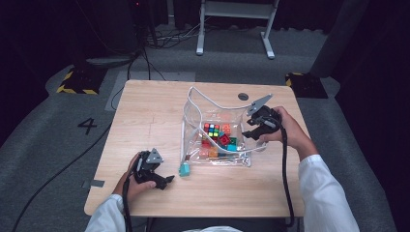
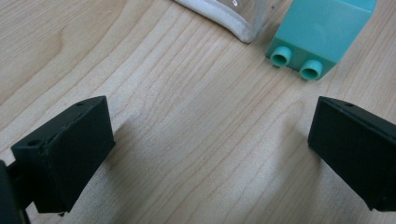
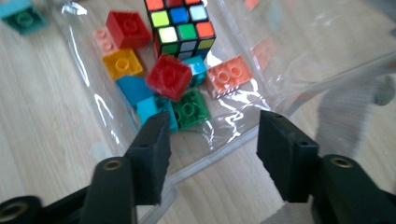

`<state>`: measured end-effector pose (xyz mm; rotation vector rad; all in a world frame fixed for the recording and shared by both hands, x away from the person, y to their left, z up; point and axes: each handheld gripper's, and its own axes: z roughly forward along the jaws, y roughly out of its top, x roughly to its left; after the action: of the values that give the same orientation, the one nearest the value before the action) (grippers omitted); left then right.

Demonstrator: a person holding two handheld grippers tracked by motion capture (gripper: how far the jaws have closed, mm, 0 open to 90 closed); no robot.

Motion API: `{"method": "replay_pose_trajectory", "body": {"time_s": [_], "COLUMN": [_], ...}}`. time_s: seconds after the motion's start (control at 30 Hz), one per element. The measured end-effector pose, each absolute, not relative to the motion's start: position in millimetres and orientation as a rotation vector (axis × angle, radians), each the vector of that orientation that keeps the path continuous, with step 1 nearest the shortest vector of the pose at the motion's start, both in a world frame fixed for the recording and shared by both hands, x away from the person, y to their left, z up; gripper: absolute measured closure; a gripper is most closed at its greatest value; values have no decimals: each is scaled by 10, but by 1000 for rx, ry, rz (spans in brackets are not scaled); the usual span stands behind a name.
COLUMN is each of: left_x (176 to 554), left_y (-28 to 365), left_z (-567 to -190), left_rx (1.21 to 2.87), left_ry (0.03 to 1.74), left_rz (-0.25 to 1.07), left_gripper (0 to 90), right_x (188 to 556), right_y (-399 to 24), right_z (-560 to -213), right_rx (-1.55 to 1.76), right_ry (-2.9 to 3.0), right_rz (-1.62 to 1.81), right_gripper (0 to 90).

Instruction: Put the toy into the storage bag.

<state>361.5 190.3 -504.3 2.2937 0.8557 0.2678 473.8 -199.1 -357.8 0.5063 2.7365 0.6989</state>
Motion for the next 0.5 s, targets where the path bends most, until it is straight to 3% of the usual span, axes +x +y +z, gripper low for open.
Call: {"method": "replay_pose_trajectory", "body": {"time_s": [0.5], "left_x": [3619], "left_y": [1905], "left_z": [-5036], "left_rx": [2300], "left_ry": [853], "left_rz": [287], "left_gripper": [1], "right_x": [4294], "right_y": [-2378], "right_z": [-3252], "right_rx": [512], "right_ry": [2491], "right_rz": [982], "right_gripper": [288]}}
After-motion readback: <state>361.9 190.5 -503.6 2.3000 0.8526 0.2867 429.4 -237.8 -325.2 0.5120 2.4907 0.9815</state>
